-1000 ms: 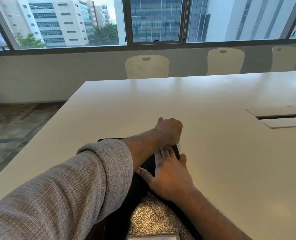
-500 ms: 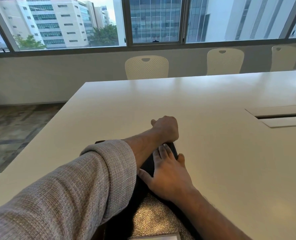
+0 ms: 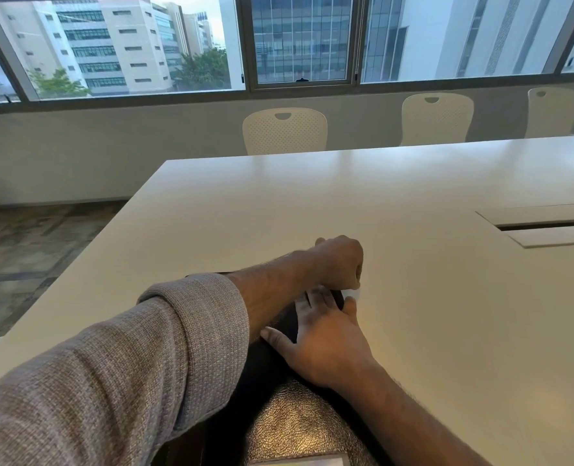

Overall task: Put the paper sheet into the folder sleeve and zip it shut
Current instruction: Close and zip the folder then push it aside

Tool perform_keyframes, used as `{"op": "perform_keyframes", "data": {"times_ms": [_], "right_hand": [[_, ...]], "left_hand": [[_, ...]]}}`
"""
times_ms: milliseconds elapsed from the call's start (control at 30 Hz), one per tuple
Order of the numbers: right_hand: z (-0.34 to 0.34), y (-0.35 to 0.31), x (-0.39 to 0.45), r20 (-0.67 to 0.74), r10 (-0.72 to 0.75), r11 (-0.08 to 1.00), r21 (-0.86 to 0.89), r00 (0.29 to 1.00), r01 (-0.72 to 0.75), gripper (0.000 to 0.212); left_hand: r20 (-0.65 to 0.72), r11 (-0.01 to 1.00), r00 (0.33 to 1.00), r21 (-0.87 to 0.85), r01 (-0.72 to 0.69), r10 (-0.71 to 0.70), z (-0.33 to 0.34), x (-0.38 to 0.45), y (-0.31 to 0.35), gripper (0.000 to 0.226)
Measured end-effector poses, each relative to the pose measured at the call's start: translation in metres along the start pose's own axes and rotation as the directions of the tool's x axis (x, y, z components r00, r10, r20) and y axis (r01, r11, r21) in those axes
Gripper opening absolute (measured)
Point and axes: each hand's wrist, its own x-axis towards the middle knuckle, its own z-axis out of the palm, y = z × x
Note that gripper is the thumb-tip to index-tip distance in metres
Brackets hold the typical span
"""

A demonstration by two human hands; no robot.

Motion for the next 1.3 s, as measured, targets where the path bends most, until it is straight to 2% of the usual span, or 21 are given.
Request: {"op": "perform_keyframes", "data": {"times_ms": [100, 167, 267, 333, 400, 433, 500, 600, 733, 967, 1167, 1300], "right_hand": [[-0.001, 0.000, 0.001, -0.011, -0.003, 1.000, 0.010, 1.000, 0.003, 0.097], [-0.003, 0.002, 0.002, -0.036, 0.014, 0.997, 0.071, 0.999, -0.011, 0.085], [-0.009, 0.009, 0.005, -0.211, 0.119, 0.938, 0.343, 0.970, -0.041, 0.034], [-0.015, 0.024, 0.012, -0.332, 0.266, 0.859, 0.508, 0.905, -0.066, 0.015], [-0.020, 0.044, 0.019, -0.351, 0.390, 0.787, 0.608, 0.851, -0.109, 0.020], [-0.021, 0.053, 0.022, -0.326, 0.413, 0.768, 0.627, 0.850, -0.133, 0.028], [-0.020, 0.066, 0.029, -0.234, 0.375, 0.768, 0.620, 0.897, -0.160, 0.043], [-0.018, 0.073, 0.040, -0.091, 0.210, 0.836, 0.533, 0.973, -0.131, 0.053], [-0.027, 0.081, 0.051, 0.000, 0.079, 0.838, 0.541, 0.997, -0.067, 0.044], [-0.017, 0.090, 0.045, -0.161, 0.103, 0.887, 0.461, 0.982, -0.017, 0.014], [-0.013, 0.101, 0.032, -0.241, 0.005, 0.960, 0.273, 0.971, 0.063, 0.013], [-0.014, 0.101, 0.034, -0.289, 0.013, 0.973, 0.224, 0.957, 0.055, 0.013]], "left_hand": [[-0.018, 1.000, 1.000, -0.012, -0.006, 0.006, 0.002, 0.006, -0.004, 0.021], [-0.030, 1.000, 1.000, -0.030, -0.011, 0.010, 0.005, 0.015, -0.011, 0.021], [-0.068, 1.000, 0.998, -0.015, 0.006, -0.007, 0.010, 0.032, -0.028, 0.030], [-0.138, 0.995, 0.988, 0.063, 0.079, -0.070, 0.013, 0.039, -0.046, 0.044], [-0.223, 0.980, 0.965, 0.110, 0.164, -0.136, 0.019, 0.039, -0.069, 0.053], [-0.256, 0.977, 0.955, 0.109, 0.183, -0.151, 0.024, 0.037, -0.081, 0.054], [-0.295, 0.981, 0.943, 0.071, 0.182, -0.153, 0.037, 0.031, -0.098, 0.054], [-0.377, 0.989, 0.916, -0.007, 0.147, -0.139, 0.052, 0.027, -0.105, 0.051], [-0.474, 0.994, 0.873, -0.047, 0.100, -0.110, 0.056, 0.026, -0.106, 0.044], [-0.506, 0.989, 0.851, -0.125, 0.084, -0.136, 0.059, 0.027, -0.109, 0.043], [-0.508, 0.988, 0.851, -0.137, 0.076, -0.136, 0.064, 0.027, -0.112, 0.041], [-0.523, 0.988, 0.843, -0.145, 0.059, -0.127, 0.067, 0.027, -0.113, 0.041]]}}
